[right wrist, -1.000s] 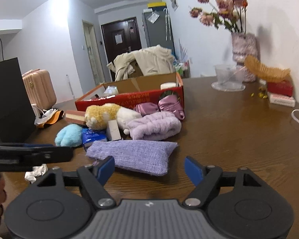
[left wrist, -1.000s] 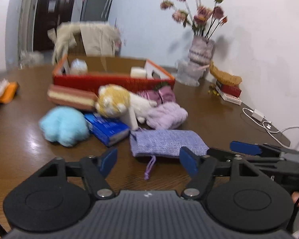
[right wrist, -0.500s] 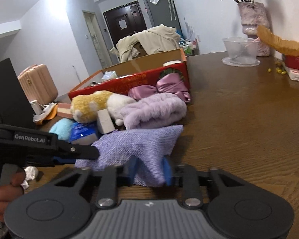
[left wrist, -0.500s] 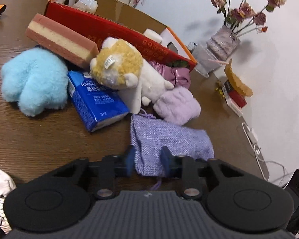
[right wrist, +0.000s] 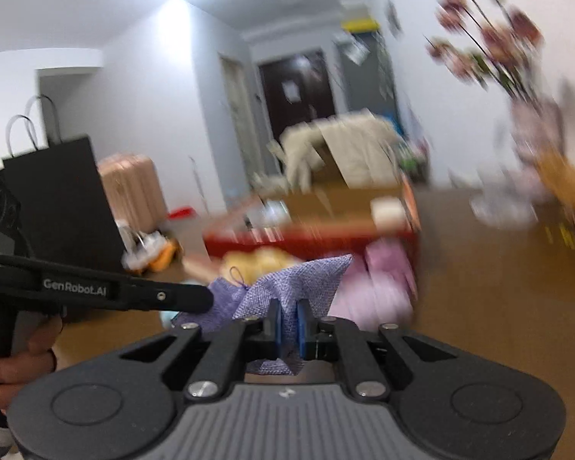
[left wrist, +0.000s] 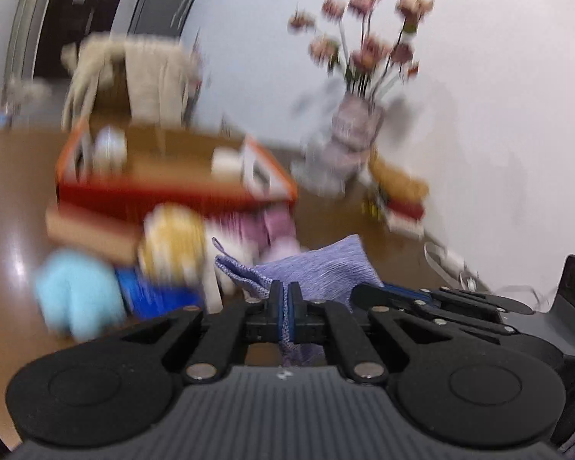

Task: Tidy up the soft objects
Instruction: 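Grasp the purple fabric sachet with both tools, then carry the purple sachet into the cardboard box and open both tools, then grasp the white tissue with the left tool while the right tool grasps a small white carton, then carry the tissue and carton into the box and open both tools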

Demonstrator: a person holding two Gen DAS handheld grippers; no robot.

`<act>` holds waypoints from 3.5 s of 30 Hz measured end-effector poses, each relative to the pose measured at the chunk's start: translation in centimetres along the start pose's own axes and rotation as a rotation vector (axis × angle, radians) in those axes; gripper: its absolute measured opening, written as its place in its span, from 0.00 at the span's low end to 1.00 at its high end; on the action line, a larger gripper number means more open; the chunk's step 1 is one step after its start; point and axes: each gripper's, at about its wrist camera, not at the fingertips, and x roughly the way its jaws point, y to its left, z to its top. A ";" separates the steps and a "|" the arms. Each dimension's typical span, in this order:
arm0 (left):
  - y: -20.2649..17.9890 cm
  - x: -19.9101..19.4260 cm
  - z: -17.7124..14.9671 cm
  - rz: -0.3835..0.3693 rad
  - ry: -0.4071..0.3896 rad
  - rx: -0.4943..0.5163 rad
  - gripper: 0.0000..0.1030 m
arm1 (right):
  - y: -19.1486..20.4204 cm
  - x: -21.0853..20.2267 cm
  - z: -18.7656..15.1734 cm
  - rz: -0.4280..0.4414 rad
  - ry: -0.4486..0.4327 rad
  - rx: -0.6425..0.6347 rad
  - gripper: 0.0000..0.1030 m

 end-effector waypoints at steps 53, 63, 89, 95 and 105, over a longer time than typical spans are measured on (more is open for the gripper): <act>1.5 -8.7 -4.7 0.312 -0.232 0.202 0.95 | 5.1 -0.1 -0.7 -0.142 -0.120 -0.180 0.80; 1.3 -8.6 -11.0 0.294 -0.125 0.179 0.95 | 6.3 -2.3 -7.4 -0.156 -0.061 -0.140 0.88; 7.7 -0.3 -7.9 0.297 0.096 0.032 0.16 | 3.9 12.5 -2.7 -0.113 0.108 -0.052 0.41; 6.9 -0.4 -7.2 0.298 0.080 0.054 0.16 | 3.5 14.9 -2.9 -0.108 0.156 -0.028 0.16; 4.6 -1.4 -2.5 0.186 -0.014 0.105 0.16 | 2.2 7.8 -1.0 -0.067 0.043 -0.029 0.16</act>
